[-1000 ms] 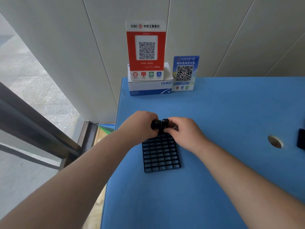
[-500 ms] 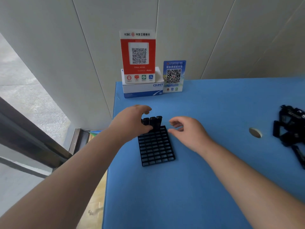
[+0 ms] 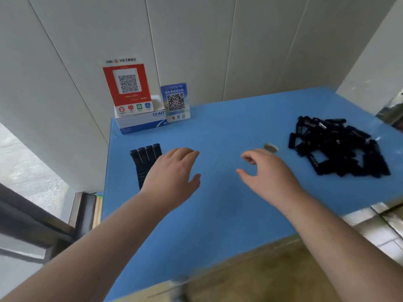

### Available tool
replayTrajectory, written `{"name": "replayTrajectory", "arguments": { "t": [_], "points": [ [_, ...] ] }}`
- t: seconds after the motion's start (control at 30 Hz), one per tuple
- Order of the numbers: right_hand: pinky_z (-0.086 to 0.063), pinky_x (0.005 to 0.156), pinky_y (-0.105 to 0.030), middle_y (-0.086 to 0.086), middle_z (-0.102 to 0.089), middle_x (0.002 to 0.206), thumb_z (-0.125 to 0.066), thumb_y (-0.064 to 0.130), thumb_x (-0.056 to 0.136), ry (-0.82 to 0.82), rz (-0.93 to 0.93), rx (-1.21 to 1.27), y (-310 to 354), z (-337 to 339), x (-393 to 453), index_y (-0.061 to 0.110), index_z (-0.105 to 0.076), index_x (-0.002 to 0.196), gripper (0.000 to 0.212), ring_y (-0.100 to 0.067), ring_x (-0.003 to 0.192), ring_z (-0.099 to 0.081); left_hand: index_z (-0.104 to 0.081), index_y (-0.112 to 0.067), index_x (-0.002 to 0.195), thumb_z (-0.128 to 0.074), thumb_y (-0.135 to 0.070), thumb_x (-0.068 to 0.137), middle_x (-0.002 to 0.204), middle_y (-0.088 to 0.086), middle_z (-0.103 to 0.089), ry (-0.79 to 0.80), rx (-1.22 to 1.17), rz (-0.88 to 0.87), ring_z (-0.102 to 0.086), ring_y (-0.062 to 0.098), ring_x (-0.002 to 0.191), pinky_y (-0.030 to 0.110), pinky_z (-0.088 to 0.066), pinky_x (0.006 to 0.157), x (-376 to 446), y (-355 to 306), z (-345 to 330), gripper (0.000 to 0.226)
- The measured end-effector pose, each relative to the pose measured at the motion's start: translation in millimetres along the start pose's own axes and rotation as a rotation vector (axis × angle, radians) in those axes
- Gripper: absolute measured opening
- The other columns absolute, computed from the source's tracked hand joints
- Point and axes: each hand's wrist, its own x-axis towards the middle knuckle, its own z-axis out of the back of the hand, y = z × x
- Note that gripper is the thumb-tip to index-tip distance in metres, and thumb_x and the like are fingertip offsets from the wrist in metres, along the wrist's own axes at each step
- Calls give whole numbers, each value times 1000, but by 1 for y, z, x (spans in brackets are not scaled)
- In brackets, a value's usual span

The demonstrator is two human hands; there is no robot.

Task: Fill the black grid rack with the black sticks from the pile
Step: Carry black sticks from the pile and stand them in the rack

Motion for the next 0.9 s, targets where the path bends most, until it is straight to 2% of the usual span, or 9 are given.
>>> {"name": "replayTrajectory", "arguments": {
  "t": [0.17,0.43,0.67,0.9],
  "points": [
    [-48,98,-31,9,-57,129,-64,43,92,3,-81,-165,-55,59,-69,22,-58,130,44,-13,122,-53,-34,-21,151,-52,-47,94,150,-6,-40,71,-32,-57,-37,17,138,32,-30,112,-8,-88,-13,64],
    [-44,99,-29,7,-54,132,-64,44,92,-60,-194,-267,-132,138,-152,20,-52,137,53,-15,124,-51,-35,-19,150,-51,-45,95,149,-4,-40,36,-93,-146,-34,19,138,33,-31,114,-1,-222,-20,63],
    [-42,101,-29,4,-53,135,-65,43,92,-67,-312,-308,-191,172,-179,18,-49,140,57,-18,127,-50,-31,-18,151,-47,-47,96,151,-3,-37,87,-61,-228,-33,20,139,34,-31,115,26,-285,-37,64],
    [-44,103,-33,4,-49,140,-63,45,93,-14,-328,-387,-246,196,-156,20,-44,145,61,-19,127,-48,-28,-18,153,-46,-48,97,152,-1,-34,128,-78,-252,-29,21,140,33,-30,115,80,-326,-66,66]
  ]
}}
